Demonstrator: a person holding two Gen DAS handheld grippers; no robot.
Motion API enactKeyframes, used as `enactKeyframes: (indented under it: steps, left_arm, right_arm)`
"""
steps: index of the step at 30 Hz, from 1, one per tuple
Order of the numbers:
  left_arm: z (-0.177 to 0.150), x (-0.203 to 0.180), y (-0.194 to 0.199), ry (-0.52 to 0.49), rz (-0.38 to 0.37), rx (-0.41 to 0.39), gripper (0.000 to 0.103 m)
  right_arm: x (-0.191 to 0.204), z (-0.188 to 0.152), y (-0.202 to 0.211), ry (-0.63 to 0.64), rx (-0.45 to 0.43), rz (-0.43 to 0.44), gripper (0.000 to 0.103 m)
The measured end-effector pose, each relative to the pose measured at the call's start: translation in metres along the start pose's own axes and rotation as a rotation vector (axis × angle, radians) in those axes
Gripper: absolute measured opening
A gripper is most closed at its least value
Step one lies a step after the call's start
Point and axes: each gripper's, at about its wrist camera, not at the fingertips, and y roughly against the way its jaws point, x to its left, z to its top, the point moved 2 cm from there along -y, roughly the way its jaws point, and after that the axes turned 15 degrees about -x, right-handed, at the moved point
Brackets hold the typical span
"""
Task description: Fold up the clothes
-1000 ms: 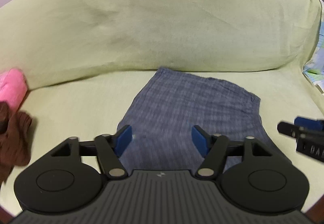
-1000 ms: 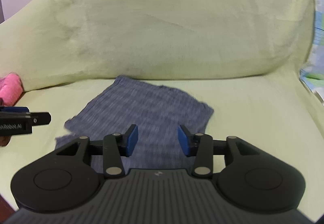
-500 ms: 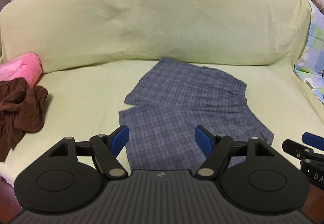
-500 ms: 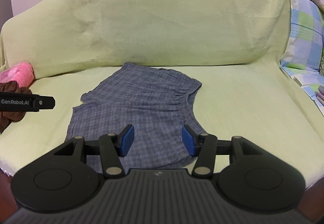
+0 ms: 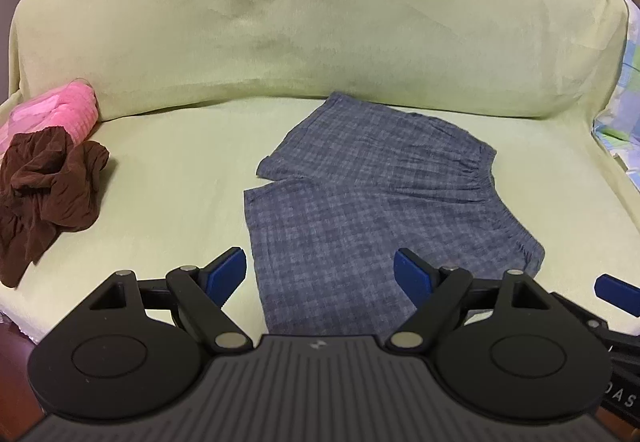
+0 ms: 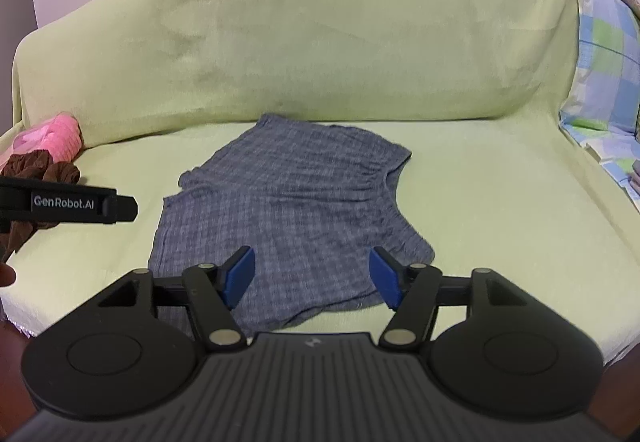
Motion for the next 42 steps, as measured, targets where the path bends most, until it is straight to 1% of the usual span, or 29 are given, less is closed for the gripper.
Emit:
enactKeyframes:
  steps: [2,6,10,13,16,17,18,21,23,27,29,32,35,36,38,39,42]
  left_arm:
    - [-0.003,0.002,0.0,0.006,0.01,0.01,0.083]
    - [-0.01,0.007,-0.001,0.021,0.011,0.034,0.083]
    - [-0.016,0.011,-0.001,0.022,0.038,0.052,0.083]
    - [-0.015,0.013,0.003,0.033,0.053,0.051,0.083]
    - [-0.011,0.019,0.015,0.052,0.077,0.027,0.083]
    - [-0.01,0.022,0.019,0.057,0.09,0.016,0.083]
    - [-0.009,0.025,0.023,0.06,0.1,0.012,0.083]
    - [-0.006,0.038,0.037,0.083,0.143,0.01,0.083]
    - [-0.007,0.047,0.048,0.096,0.191,0.005,0.083]
    - [-0.008,0.055,0.063,0.098,0.269,0.005,0.083]
    - [-0.01,0.056,0.071,0.099,0.291,-0.005,0.083]
    - [-0.01,0.054,0.075,0.094,0.272,-0.018,0.083]
    - [-0.009,0.046,0.071,0.092,0.185,-0.023,0.083]
    - [-0.009,0.043,0.069,0.092,0.165,-0.027,0.083]
    - [-0.01,0.033,0.062,0.072,0.104,-0.034,0.083]
    - [-0.011,0.029,0.06,0.062,0.088,-0.034,0.083]
    - [-0.016,0.013,0.05,0.006,0.029,-0.021,0.083]
  right_arm:
    - [0.0,-0.003,0.0,0.002,0.006,-0.001,0.069]
    - [-0.002,-0.007,0.001,-0.004,0.011,0.001,0.072]
    - [-0.007,-0.009,0.004,-0.019,0.008,0.007,0.075]
    - [-0.009,-0.008,0.005,-0.023,-0.008,0.02,0.082]
    - [-0.009,-0.004,0.007,-0.027,-0.032,0.043,0.093]
    - [-0.008,-0.003,0.007,-0.028,-0.043,0.045,0.1]
    - [-0.008,-0.002,0.007,-0.028,-0.054,0.044,0.101]
    - [-0.006,0.001,0.005,-0.021,-0.075,0.036,0.102]
    - [-0.005,0.003,0.004,-0.015,-0.088,0.031,0.102]
    - [-0.007,0.011,0.002,-0.068,-0.098,0.08,0.102]
    - [-0.005,0.014,0.002,-0.054,-0.097,0.097,0.102]
    - [0.001,0.017,0.002,-0.018,-0.099,0.113,0.102]
    - [0.007,0.016,0.006,0.013,-0.105,0.095,0.102]
    - [0.007,0.015,0.011,0.015,-0.115,0.073,0.102]
    - [0.005,0.013,0.022,0.013,-0.135,0.03,0.102]
    - [0.002,0.011,0.028,0.006,-0.146,0.0,0.102]
    - [-0.006,0.008,0.048,-0.015,-0.169,-0.094,0.102]
